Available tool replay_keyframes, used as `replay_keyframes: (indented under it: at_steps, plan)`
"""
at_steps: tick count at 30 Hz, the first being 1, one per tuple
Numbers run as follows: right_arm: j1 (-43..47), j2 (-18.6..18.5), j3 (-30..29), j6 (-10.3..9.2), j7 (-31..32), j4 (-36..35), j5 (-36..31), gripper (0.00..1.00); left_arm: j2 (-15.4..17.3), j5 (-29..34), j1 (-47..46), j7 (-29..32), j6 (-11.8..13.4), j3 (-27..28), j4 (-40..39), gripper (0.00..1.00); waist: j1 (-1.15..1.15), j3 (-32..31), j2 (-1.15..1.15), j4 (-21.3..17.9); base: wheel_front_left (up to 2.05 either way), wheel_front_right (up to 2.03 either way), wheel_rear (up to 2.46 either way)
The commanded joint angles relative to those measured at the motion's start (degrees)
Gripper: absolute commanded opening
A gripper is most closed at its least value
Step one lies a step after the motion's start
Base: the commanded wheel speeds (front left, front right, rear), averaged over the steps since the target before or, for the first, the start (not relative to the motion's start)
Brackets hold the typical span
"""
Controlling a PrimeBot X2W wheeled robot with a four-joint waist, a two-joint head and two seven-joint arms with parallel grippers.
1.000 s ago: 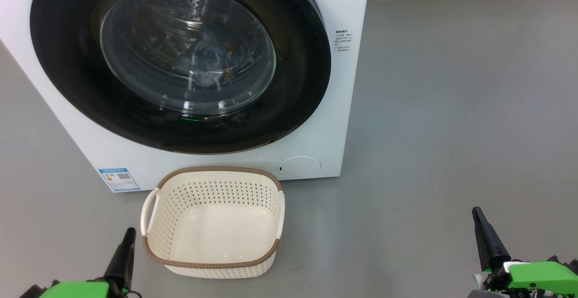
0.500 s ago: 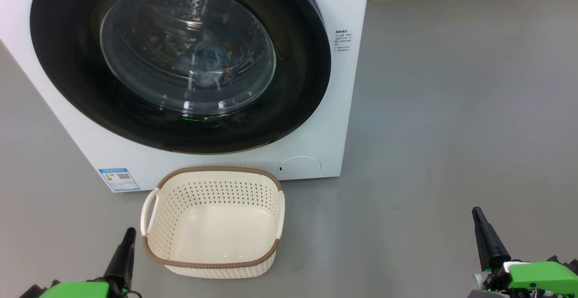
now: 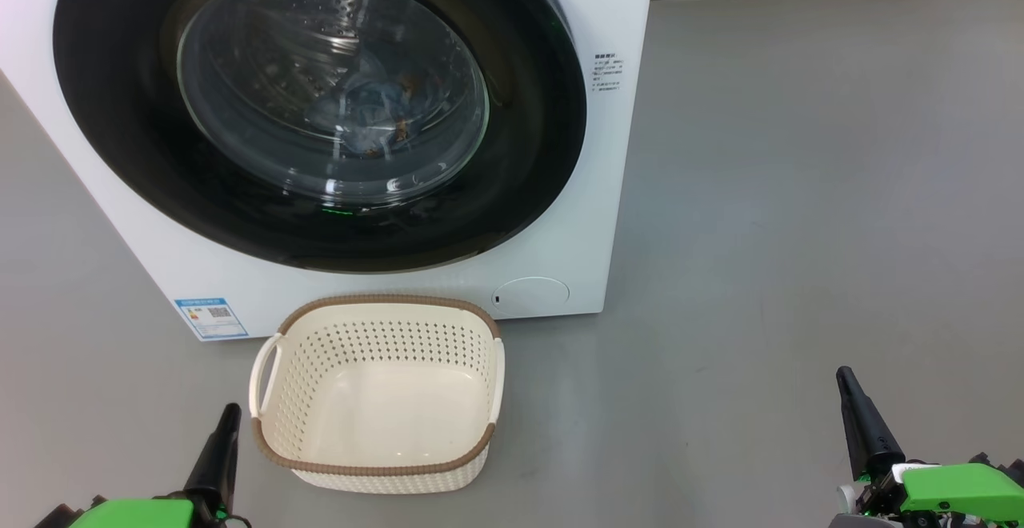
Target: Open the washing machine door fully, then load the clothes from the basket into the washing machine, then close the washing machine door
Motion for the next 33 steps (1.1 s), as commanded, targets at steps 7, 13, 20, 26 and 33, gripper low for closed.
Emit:
replay_keyframes:
  at_steps: [7, 13, 20, 26, 33]
  plan:
    - [-2.62, -0.2, 1.22, 0.09, 0.49, -1.74, 0.18, 0.0, 0.75, -0.48, -2.36, 0.34, -0.17, 1.97, -1.67, 0.0, 0.0, 0.0, 0.0, 0.0, 0.0, 0.0, 0.0]
    - [-2.62, -0.19, 1.22, 0.09, 0.49, -1.74, 0.18, 0.0, 0.75, -0.48, -2.36, 0.34, -0.17, 1.97, -1.67, 0.0, 0.0, 0.0, 0.0, 0.0, 0.0, 0.0, 0.0]
    - [-2.62, -0.19, 1.22, 0.09, 0.49, -1.74, 0.18, 0.0, 0.75, -0.49, -2.36, 0.33, -0.17, 1.97, -1.67, 0.0, 0.0, 0.0, 0.0, 0.0, 0.0, 0.0, 0.0]
    - [-2.62, -0.19, 1.22, 0.09, 0.49, -1.74, 0.18, 0.0, 0.75, -0.49, -2.36, 0.33, -0.17, 1.97, -1.67, 0.0, 0.0, 0.0, 0.0, 0.0, 0.0, 0.0, 0.0]
    - [-2.62, -0.19, 1.22, 0.09, 0.49, -1.73, 0.18, 0.0, 0.75, -0.49, -2.36, 0.33, -0.17, 1.97, -1.67, 0.0, 0.0, 0.0, 0.0, 0.0, 0.0, 0.0, 0.0]
